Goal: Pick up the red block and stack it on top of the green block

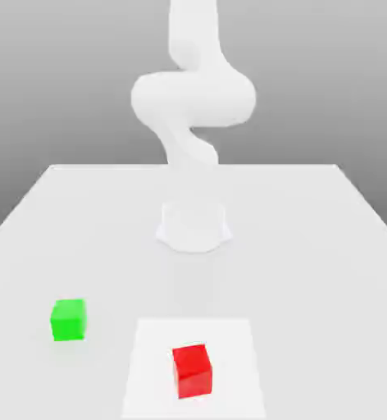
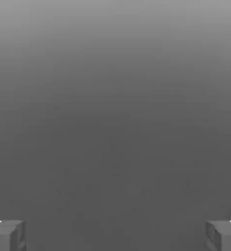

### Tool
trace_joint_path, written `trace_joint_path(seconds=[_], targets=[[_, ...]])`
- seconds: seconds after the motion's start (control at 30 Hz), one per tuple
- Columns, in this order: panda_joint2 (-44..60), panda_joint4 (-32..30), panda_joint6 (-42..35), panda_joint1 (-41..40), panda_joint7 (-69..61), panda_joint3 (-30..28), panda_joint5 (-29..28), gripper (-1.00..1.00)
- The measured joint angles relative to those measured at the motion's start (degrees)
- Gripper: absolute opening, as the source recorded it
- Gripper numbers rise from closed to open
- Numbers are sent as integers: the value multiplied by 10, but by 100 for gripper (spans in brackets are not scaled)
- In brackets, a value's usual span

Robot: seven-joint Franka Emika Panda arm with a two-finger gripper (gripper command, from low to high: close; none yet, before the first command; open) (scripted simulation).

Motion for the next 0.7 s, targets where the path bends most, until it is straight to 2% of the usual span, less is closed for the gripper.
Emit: trace_joint_path(seconds=[0.7], targets=[[440, -140, 202, 31, -121, -31, 16, 0]])
